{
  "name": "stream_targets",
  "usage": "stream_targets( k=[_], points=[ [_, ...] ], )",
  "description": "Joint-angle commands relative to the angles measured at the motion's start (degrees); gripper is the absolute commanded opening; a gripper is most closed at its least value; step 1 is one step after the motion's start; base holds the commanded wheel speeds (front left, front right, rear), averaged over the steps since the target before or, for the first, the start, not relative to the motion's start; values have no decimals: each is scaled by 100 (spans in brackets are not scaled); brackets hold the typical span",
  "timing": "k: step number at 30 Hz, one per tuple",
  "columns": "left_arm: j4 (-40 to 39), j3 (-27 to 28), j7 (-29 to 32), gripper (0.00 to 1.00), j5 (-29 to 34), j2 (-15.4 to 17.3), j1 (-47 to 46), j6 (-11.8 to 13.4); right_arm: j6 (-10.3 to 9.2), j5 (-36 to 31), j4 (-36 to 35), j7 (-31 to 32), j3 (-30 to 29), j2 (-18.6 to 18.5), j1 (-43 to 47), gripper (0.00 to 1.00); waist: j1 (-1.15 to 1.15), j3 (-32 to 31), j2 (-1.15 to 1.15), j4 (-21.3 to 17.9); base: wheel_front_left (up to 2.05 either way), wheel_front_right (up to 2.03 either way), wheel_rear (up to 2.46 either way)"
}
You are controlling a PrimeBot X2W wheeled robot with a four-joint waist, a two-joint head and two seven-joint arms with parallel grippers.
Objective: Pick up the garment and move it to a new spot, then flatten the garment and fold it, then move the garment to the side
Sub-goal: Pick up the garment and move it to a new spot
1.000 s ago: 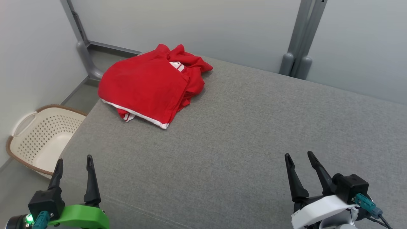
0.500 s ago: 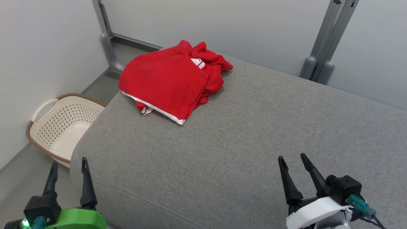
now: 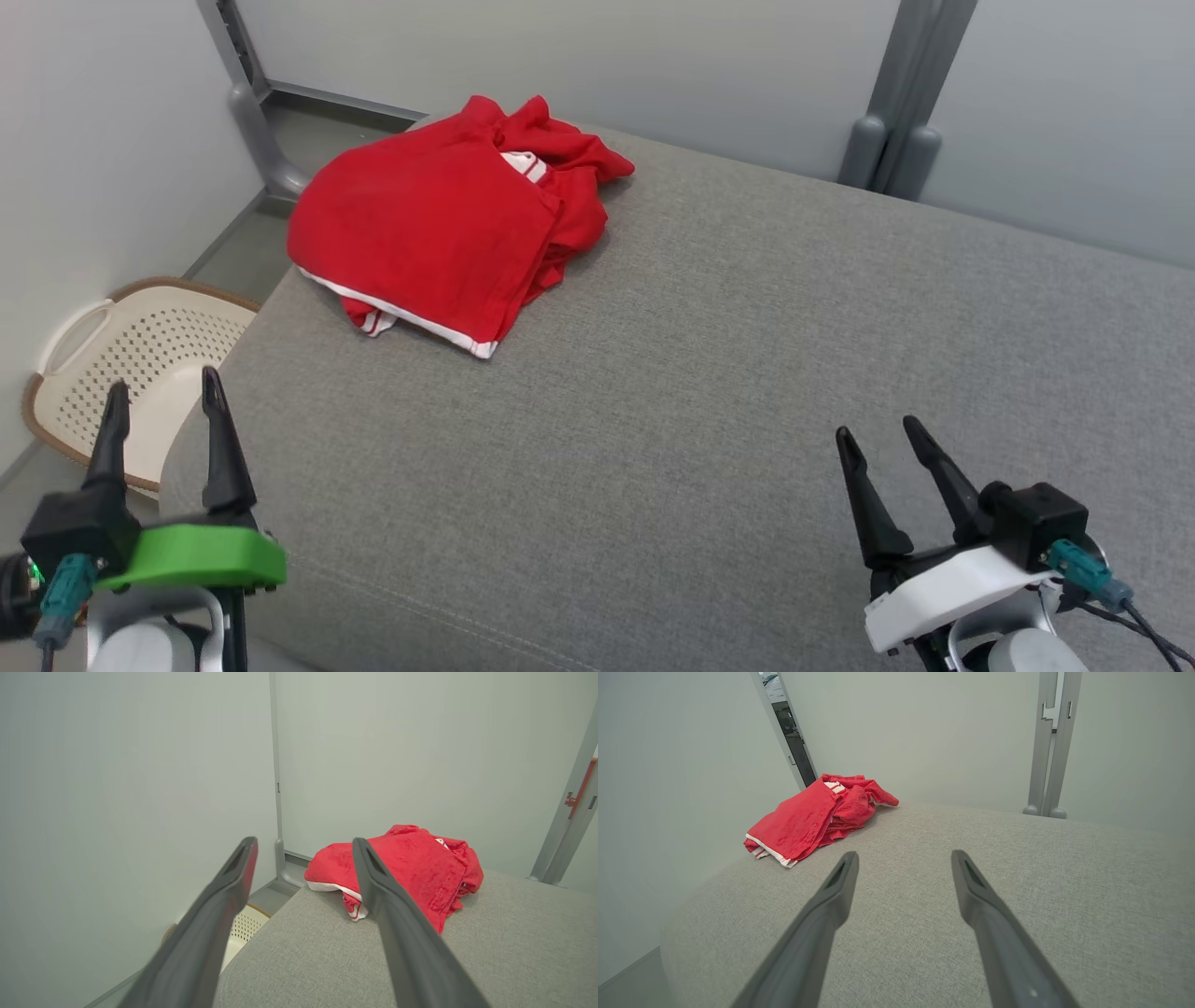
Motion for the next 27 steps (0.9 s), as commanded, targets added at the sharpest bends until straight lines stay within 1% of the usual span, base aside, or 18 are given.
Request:
stream_targets(
  k=[1, 3, 6, 9, 12, 16, 21, 27],
  points=[
    [21, 0, -24, 100, -57, 47, -259, -35, 0, -27, -52, 11, -57, -83, -84, 100, 0, 361, 0, -358, 0, 0, 0],
    [79, 20, -23, 100, -82, 106, -614, -76, 0, -38, -111, 33, -137, -184, -147, 100, 0, 558, 0, -556, 0, 0, 0],
    [209, 54, -50, 100, -93, 201, -1220, -158, 0, -55, -222, 38, -285, -313, -270, 100, 0, 907, 0, -952, 0, 0, 0],
    [338, 70, -32, 100, -75, 294, -1742, -175, 0, -62, -310, 19, -443, -424, -395, 100, 0, 1231, 0, -1328, 0, 0, 0],
    [516, 103, 21, 100, -77, 457, -2372, -248, 0, -60, -388, -31, -663, -535, -503, 100, 0, 1592, 0, -1701, 0, 0, 0],
    [742, 132, 158, 100, -53, 696, -3161, -322, 0, -35, -474, -93, -963, -683, -627, 100, 0, 2040, 0, -2089, 0, 0, 0],
    [1164, 219, 371, 100, -93, 1044, -4071, -420, 0, -11, -567, -158, -1326, -797, -694, 100, 0, 2489, 0, -2429, 0, 0, 0],
    [1829, 207, 634, 100, -121, 1324, -4770, -539, 0, 22, -625, -218, -1606, -877, -735, 100, 0, 2819, 0, -2597, 0, 0, 0]
  ],
)
